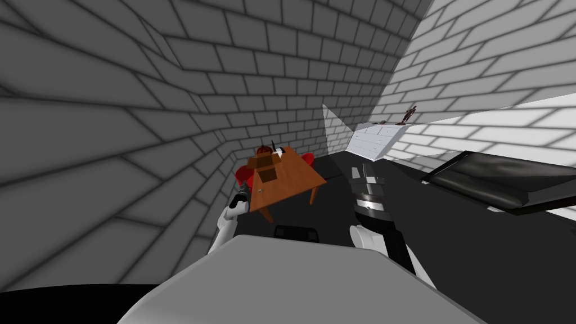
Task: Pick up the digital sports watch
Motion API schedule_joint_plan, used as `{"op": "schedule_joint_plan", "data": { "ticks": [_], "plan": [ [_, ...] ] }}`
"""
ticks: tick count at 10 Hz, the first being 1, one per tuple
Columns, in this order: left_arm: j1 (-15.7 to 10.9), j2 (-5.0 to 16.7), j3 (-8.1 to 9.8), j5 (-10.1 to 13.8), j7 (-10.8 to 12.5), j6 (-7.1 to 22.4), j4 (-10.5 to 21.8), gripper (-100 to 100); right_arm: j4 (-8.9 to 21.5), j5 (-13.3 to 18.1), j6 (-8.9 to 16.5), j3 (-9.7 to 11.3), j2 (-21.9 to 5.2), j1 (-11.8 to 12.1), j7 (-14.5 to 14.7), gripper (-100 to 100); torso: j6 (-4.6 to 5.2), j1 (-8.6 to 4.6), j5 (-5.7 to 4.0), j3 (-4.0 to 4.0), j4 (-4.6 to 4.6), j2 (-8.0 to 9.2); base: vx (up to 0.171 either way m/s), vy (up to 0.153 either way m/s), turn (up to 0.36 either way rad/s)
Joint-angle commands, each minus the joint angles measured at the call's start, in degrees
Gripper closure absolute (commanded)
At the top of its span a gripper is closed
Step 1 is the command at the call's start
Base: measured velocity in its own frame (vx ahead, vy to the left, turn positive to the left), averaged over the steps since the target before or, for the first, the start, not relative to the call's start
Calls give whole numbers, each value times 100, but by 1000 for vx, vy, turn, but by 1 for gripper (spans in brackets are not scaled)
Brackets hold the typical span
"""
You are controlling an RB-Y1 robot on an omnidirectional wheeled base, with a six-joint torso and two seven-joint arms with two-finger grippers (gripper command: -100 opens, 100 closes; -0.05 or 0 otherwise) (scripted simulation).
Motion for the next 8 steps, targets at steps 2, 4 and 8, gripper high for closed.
{"op": "schedule_joint_plan", "data": {
  "ticks": [2,4,8],
  "plan": [
    [-263,63,138,8,71,392,484,-100,0,0,0,0,0,0,0,0,1,1,1,-1,0,-2,38,-62,-53],
    [-381,80,199,3,95,580,750,-100,0,0,0,0,0,0,0,0,0,0,0,-3,-1,-6,38,-52,-23],
    [-692,121,357,-24,158,1031,1355,-100,0,0,0,0,0,0,0,0,0,8,1,-1,0,-1,38,-43,-31]
  ]
}}
